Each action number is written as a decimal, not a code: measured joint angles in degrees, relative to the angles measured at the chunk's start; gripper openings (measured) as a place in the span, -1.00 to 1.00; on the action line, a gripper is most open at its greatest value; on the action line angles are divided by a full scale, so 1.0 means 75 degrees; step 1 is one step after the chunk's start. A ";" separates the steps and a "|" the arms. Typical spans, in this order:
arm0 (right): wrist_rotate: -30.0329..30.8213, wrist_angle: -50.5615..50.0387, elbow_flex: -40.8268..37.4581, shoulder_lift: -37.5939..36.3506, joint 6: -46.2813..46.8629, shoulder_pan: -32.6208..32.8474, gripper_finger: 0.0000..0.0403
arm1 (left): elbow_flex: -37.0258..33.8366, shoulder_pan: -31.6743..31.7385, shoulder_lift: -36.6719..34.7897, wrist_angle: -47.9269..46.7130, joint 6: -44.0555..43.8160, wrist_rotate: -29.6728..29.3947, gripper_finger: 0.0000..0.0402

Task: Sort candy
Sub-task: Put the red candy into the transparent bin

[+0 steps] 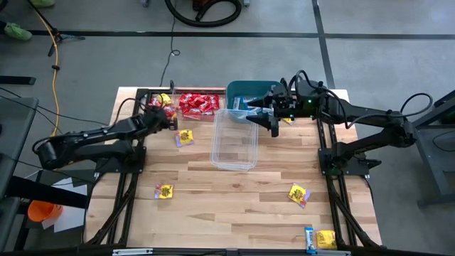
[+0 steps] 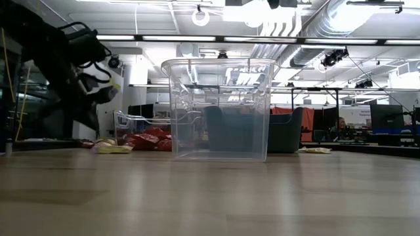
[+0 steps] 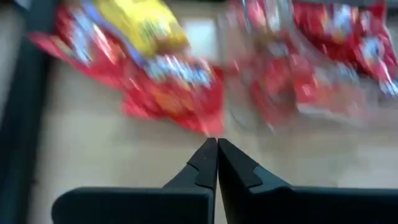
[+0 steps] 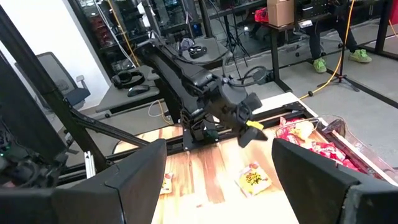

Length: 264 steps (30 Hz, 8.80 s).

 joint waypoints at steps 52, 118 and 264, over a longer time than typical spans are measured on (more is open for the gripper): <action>0.0311 -0.0088 0.0000 0.0000 0.0262 0.0000 0.43 | -0.0597 -0.0573 0.3701 0.4339 -0.1347 0.1254 -1.00; 0.0280 -0.0306 0.0002 0.0000 -0.0176 0.0000 0.43 | 0.3603 -0.4482 0.2277 -0.2833 0.5602 0.3233 0.33; 0.4633 0.4528 0.0000 0.4104 0.0553 -0.0648 0.43 | 0.5193 -0.0221 0.2041 0.1256 0.3861 0.1162 0.18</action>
